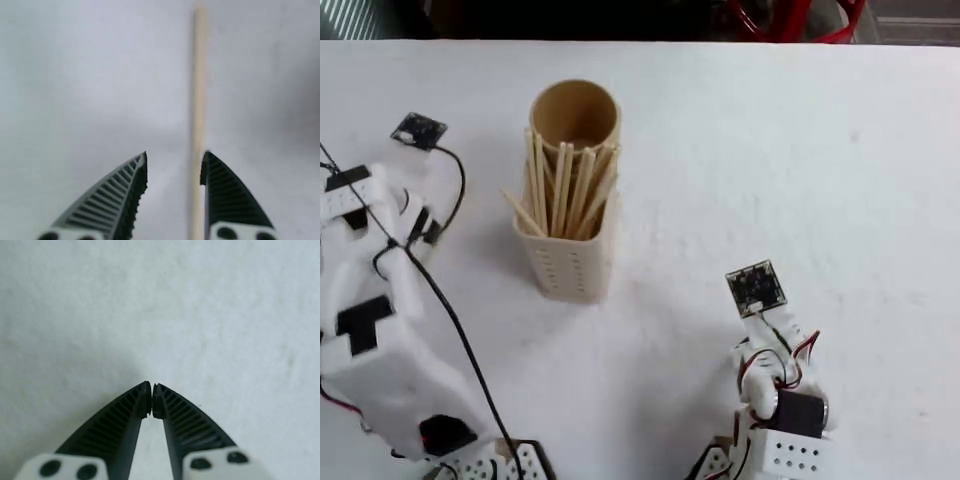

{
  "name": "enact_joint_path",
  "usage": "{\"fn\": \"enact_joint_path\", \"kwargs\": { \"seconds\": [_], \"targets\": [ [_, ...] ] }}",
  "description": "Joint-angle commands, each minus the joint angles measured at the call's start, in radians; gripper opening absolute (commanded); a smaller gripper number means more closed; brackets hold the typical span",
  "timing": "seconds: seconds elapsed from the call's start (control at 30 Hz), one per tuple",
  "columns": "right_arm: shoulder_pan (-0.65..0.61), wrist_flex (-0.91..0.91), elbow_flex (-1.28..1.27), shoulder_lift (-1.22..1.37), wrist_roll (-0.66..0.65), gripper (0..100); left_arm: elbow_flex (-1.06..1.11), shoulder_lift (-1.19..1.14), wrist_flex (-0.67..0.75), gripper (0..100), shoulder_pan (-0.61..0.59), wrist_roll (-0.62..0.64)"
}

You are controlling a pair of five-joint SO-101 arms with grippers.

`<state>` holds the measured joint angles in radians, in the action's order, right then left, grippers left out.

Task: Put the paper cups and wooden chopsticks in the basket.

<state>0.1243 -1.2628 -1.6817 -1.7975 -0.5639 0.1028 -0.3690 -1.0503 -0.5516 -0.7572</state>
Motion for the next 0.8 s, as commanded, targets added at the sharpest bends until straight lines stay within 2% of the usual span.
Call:
{"fn": "enact_joint_path", "kwargs": {
  "seconds": [0.0,0.1,0.23,0.43,0.57,0.77],
  "targets": [
    [0.004,0.016,-0.009,-0.007,-0.003,1.9,-0.138,-0.105,-0.035,18,0.008,-0.014],
    [0.004,0.016,-0.009,-0.007,-0.003,1.9,-0.196,-0.165,-0.098,18,0.013,-0.015],
    [0.004,0.016,-0.009,-0.007,-0.003,1.9,-0.221,-0.223,-0.098,17,0.021,-0.017],
    [0.004,0.016,-0.009,-0.007,-0.003,1.9,-0.265,-0.352,-0.098,2,0.047,-0.015],
    [0.004,0.016,-0.009,-0.007,-0.003,1.9,-0.304,-0.414,-0.126,2,0.045,-0.015],
    [0.004,0.016,-0.009,-0.007,-0.003,1.9,-0.41,-0.331,-0.288,2,0.008,-0.008]
  ]
}}
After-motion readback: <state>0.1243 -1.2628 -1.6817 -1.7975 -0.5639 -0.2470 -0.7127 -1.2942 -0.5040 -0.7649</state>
